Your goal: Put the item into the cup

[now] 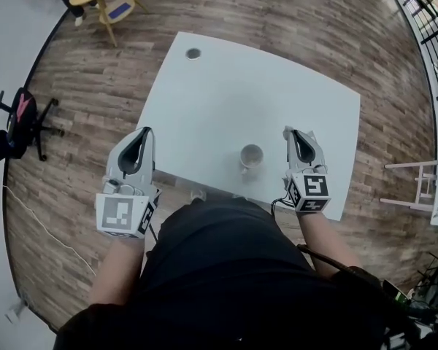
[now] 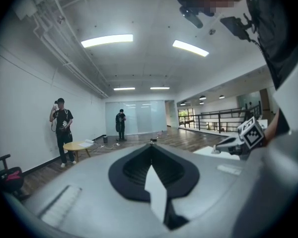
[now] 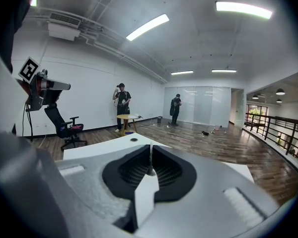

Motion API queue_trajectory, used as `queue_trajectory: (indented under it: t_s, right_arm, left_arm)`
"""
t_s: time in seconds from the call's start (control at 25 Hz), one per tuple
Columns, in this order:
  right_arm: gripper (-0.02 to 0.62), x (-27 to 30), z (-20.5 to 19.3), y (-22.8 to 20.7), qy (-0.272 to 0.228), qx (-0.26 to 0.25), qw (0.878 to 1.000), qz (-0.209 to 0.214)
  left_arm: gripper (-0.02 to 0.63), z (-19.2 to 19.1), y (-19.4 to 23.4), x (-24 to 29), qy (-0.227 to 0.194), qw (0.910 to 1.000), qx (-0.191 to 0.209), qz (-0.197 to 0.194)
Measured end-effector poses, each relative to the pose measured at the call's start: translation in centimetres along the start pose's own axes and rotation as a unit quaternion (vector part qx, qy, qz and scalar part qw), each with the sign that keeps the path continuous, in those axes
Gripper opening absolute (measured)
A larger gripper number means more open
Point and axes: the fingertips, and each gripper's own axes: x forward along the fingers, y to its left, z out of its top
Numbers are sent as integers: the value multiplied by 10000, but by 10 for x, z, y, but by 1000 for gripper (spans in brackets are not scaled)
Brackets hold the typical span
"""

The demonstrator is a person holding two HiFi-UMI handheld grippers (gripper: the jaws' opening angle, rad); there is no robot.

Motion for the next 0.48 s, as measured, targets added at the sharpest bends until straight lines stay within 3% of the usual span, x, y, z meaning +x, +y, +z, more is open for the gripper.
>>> queue_trajectory:
  t_s: [0.48]
  right_arm:
    - [18,16,5,40,-38,-84,9985,549]
  left_arm:
    - [1,-4,13,-11,62,9998,-21,198]
